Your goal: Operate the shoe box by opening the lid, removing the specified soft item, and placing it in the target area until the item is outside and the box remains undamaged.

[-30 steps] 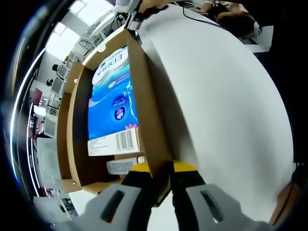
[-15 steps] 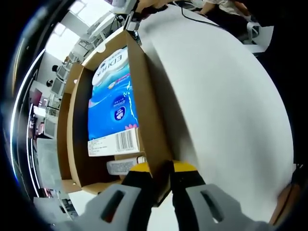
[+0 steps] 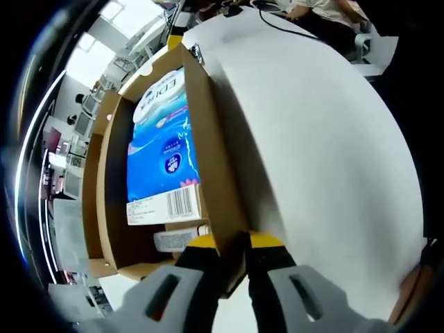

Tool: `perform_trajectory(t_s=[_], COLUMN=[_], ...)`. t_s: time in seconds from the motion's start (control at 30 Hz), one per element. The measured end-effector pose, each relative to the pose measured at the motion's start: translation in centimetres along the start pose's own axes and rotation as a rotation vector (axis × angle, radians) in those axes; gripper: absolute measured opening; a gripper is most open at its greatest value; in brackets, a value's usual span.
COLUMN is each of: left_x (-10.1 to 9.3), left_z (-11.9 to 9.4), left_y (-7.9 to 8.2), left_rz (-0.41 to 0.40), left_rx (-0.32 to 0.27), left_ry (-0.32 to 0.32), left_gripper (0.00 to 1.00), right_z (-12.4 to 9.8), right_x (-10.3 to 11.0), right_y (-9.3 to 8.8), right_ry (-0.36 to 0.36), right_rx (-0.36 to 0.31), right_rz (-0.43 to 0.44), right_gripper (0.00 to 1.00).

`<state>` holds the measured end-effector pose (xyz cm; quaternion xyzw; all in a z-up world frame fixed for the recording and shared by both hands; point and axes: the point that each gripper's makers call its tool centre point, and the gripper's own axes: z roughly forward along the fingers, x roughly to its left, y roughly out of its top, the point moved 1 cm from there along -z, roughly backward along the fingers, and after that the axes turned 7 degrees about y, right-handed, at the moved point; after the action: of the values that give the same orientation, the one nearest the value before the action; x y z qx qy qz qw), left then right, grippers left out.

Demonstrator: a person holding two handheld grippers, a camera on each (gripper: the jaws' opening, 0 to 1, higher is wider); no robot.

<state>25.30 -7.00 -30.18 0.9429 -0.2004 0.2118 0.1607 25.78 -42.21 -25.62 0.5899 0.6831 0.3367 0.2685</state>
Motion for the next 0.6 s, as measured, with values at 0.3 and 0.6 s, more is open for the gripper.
perform_trajectory(t_s=[0.3, 0.6], left_x=[-0.1, -0.1], left_z=[0.0, 0.0], left_y=[0.0, -0.1], left_rz=[-0.001, 0.001], left_rx=[0.0, -0.002], left_ry=[0.001, 0.0], left_gripper=[0.11, 0.11], right_z=[-2.3, -3.9], right_x=[3.3, 7.1], right_y=[3.6, 6.4], right_ry=[0.037, 0.07], right_rx=[-0.05, -0.067], right_rz=[-0.052, -0.129], right_gripper=[0.61, 0.62])
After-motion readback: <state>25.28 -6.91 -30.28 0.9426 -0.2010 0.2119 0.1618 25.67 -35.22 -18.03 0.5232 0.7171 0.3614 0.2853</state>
